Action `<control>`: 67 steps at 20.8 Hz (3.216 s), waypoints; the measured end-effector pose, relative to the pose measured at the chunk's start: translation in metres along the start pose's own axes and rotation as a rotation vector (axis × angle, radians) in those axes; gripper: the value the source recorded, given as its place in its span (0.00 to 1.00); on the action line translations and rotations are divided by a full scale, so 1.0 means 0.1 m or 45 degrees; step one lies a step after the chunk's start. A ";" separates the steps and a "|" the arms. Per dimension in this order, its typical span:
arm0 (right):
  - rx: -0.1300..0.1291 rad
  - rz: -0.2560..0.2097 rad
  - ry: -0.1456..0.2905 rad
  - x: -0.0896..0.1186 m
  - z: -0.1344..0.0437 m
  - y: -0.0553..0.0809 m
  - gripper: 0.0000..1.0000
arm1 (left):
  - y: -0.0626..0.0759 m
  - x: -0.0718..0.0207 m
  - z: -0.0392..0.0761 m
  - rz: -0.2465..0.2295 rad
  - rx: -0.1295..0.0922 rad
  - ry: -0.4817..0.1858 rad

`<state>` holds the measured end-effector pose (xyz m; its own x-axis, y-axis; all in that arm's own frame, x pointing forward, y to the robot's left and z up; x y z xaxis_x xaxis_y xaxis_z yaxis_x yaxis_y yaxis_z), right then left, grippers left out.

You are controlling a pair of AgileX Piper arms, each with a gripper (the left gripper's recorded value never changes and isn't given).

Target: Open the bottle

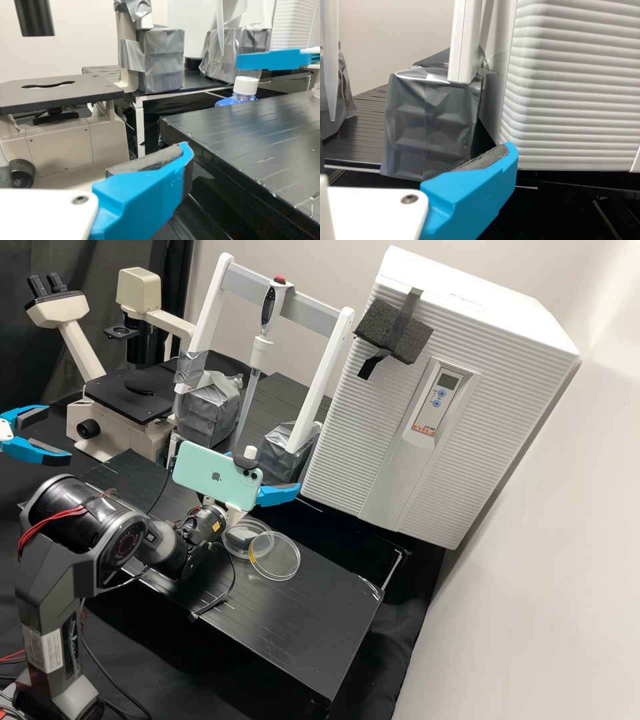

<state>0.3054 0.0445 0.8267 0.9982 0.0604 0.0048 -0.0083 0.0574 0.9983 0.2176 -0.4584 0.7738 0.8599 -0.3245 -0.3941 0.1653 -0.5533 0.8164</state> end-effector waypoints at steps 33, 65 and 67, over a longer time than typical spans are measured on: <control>0.090 -0.202 0.127 -0.37 -0.10 -0.34 1.00 | -0.01 0.017 0.02 -0.021 0.016 -0.037; 0.136 -0.191 0.056 -0.18 -0.08 -0.41 0.00 | -0.03 0.005 0.02 -0.027 0.012 -0.036; 0.136 -0.191 0.056 -0.18 -0.08 -0.41 0.00 | -0.03 0.005 0.02 -0.027 0.012 -0.036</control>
<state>0.2873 0.0489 0.7854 0.9842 0.1027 -0.1445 0.1489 -0.0366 0.9882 0.2166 -0.4586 0.7703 0.8421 -0.3339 -0.4234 0.1791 -0.5674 0.8037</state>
